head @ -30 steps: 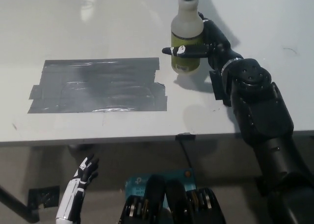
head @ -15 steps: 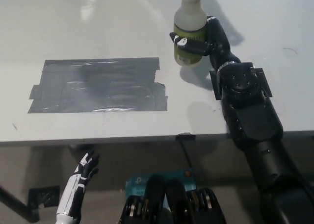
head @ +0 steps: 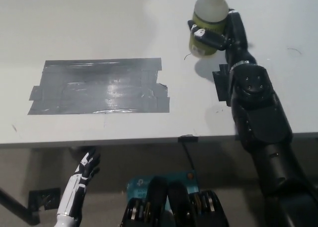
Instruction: A person hands a spray bottle to the robot which it grabs with its right hand and places on the black spot infront of it on the table
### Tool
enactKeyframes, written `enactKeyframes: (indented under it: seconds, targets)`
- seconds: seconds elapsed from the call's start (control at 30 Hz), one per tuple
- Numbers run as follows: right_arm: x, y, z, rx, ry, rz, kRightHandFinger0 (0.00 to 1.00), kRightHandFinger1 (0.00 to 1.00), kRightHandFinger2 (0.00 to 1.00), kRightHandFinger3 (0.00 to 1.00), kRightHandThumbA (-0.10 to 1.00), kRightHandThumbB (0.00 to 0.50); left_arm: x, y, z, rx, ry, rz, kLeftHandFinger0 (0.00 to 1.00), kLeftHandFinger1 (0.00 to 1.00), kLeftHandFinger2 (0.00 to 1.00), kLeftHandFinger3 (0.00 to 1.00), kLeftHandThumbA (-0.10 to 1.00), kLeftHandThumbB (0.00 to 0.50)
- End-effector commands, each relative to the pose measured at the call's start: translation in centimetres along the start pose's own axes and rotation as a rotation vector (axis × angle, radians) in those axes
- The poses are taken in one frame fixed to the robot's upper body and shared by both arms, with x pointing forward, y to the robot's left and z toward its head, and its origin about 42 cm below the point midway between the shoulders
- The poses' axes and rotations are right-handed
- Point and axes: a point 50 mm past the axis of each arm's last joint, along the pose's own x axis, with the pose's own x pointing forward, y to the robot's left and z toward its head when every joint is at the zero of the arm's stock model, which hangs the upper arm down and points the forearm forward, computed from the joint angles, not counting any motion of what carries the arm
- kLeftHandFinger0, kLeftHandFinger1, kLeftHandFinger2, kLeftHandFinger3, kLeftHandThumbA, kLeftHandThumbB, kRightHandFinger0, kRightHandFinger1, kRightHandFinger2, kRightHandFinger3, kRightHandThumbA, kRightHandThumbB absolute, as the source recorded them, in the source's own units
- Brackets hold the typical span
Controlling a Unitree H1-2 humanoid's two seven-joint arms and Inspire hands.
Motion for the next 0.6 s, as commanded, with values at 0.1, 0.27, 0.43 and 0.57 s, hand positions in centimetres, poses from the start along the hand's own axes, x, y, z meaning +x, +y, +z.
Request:
enactKeyframes:
  seconds: [0.1, 0.27, 0.43, 0.57]
  targets:
    - [0.3, -5.8, 3.8, -0.083, -0.295, -0.133, 0.00, 0.17, 0.38, 0.21, 0.63, 0.419, 0.2, 0.8, 0.6, 0.008, -0.050, 0.018, 1.00, 1.00, 1.00, 1.00, 1.00, 0.125]
    - [-1.1, -8.2, 0.9, -0.098, -0.224, -0.175, 0.04, 0.20, 0.42, 0.29, 0.60, 0.370, 0.0, 0.7, 0.4, 0.007, -0.051, 0.020, 1.00, 1.00, 1.00, 1.00, 1.00, 0.120]
    - [-1.7, -8.9, -1.6, -0.138, -0.161, -0.180, 0.03, 0.21, 0.42, 0.28, 0.60, 0.386, 0.0, 0.7, 0.5, 0.004, -0.048, 0.024, 1.00, 1.00, 1.00, 1.00, 1.00, 0.110]
    - [-1.8, -8.8, -3.0, -0.145, -0.133, -0.195, 0.03, 0.20, 0.39, 0.24, 0.57, 0.378, 0.0, 0.7, 0.6, 0.006, -0.046, 0.029, 1.00, 1.00, 1.00, 1.00, 1.00, 0.097]
